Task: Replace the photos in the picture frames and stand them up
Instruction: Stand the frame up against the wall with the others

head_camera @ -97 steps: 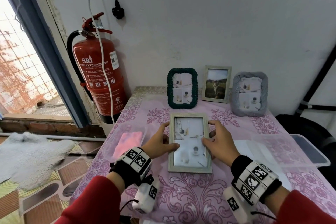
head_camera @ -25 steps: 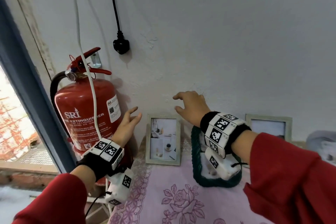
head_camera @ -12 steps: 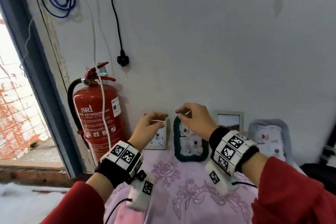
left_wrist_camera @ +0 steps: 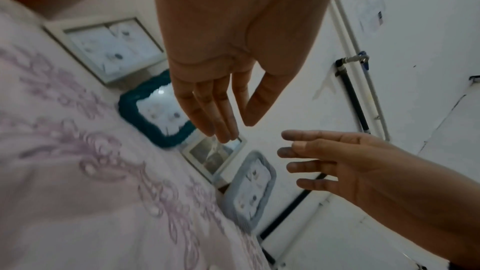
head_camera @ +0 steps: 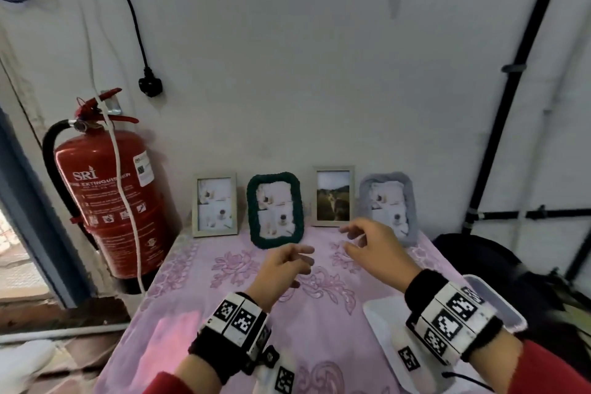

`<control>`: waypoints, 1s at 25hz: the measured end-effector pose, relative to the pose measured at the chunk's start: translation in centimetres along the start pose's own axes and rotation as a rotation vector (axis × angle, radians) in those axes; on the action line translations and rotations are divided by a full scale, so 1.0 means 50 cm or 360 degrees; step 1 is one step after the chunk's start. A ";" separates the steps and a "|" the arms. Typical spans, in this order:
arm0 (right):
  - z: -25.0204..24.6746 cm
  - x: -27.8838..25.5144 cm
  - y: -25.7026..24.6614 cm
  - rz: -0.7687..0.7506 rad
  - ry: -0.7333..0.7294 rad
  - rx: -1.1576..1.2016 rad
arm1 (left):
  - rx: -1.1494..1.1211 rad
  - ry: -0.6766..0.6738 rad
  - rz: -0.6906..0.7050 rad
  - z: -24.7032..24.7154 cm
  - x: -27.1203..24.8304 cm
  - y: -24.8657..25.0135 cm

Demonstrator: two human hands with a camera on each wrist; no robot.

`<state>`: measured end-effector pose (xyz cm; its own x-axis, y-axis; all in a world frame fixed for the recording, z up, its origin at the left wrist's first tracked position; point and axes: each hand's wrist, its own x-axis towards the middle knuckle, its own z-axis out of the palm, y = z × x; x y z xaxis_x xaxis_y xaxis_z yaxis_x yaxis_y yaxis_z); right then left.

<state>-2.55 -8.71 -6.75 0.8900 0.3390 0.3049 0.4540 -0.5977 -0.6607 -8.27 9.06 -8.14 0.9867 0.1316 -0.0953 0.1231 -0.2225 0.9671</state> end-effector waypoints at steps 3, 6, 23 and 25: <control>-0.037 -0.065 0.066 0.0147 0.0040 -0.0029 | -0.0040 -0.0140 -0.0167 0.073 -0.004 -0.038; -0.064 -0.122 0.124 0.0305 0.0057 -0.0051 | -0.0088 -0.0244 -0.0338 0.142 -0.006 -0.073; -0.071 -0.228 0.208 0.0405 -0.0297 -0.0003 | -0.0323 -0.0156 -0.0403 0.283 -0.016 -0.143; -0.071 -0.229 0.208 0.0406 -0.0294 0.0010 | -0.0367 -0.0123 -0.0363 0.292 -0.015 -0.141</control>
<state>-7.85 -21.40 -14.68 0.9522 0.3054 -0.0006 0.2164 -0.6763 -0.7042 -8.34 -3.58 -18.31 0.9427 0.0770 -0.3245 0.3232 0.0302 0.9459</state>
